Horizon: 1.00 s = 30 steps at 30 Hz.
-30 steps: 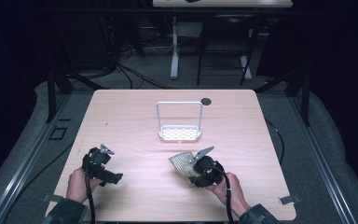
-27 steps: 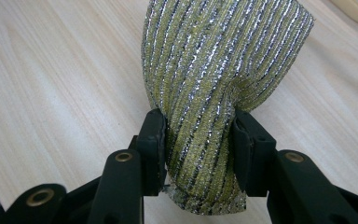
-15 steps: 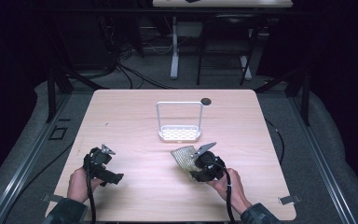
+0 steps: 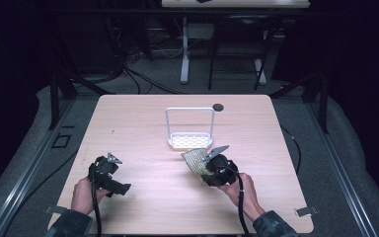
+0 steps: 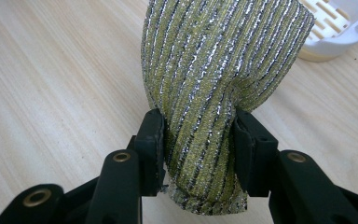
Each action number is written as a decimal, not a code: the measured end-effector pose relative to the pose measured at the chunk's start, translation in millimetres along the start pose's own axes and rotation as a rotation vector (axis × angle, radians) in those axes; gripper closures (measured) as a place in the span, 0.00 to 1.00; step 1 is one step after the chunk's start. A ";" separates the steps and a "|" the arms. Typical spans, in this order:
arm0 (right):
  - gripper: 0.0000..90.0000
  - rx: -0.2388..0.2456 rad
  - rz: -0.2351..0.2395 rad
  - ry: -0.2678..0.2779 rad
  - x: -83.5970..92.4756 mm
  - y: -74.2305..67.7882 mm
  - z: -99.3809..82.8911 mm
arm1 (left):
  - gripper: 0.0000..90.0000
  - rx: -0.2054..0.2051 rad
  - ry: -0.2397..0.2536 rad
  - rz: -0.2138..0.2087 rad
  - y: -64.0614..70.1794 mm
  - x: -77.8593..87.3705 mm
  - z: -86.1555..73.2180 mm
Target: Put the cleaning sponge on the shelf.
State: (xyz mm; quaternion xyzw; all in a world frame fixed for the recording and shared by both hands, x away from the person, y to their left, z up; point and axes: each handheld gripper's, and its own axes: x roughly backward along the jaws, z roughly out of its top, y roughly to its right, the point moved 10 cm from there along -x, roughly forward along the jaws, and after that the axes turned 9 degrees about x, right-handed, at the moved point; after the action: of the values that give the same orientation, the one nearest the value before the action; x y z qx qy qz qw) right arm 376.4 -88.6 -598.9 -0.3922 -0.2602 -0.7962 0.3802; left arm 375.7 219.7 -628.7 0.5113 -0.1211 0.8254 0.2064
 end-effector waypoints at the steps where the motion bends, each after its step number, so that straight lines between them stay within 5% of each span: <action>1: 0.65 -0.004 -0.002 0.000 -0.2 0.3 0.7 | 0.00 0.001 0.001 -0.001 0.1 0.0 0.0; 30: 0.64 0.011 -0.040 0.030 -1.3 14.2 18.0 | 0.00 -0.002 -0.002 -0.002 0.2 0.0 -0.3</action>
State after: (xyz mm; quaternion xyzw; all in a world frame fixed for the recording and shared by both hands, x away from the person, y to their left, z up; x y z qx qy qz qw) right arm 396.1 -83.5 -588.2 -0.3729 -0.2668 -0.8079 0.3701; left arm 375.4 219.6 -628.9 0.5121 -0.1215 0.8246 0.2075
